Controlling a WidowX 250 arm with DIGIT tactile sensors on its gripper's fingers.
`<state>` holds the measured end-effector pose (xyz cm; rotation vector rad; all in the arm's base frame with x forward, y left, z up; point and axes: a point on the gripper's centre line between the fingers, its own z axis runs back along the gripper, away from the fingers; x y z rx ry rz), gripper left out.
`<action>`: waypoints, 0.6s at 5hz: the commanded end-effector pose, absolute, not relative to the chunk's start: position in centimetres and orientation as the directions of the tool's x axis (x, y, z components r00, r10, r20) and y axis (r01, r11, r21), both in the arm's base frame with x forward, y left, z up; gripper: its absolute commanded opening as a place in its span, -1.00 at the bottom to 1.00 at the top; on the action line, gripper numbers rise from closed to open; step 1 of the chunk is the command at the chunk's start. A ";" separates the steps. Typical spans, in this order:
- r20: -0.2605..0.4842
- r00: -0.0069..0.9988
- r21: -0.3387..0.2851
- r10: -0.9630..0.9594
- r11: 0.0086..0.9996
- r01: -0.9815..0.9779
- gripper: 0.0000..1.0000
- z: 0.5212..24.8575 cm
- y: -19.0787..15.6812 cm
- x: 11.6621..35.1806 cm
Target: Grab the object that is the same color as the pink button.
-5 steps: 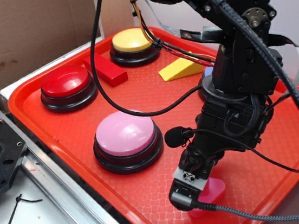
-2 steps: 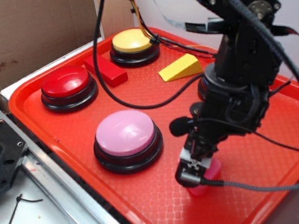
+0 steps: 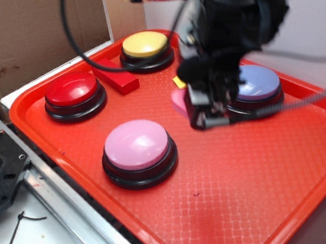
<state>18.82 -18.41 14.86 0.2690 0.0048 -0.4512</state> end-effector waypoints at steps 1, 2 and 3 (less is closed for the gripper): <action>0.099 0.993 -0.065 0.062 0.996 -0.056 -1.00 25.8 -18.8 13.6; 0.121 0.984 -0.051 0.133 0.991 -0.128 -1.00 30.7 -19.2 13.4; 0.129 0.987 0.016 0.092 0.995 -0.095 -1.00 35.6 -19.7 13.5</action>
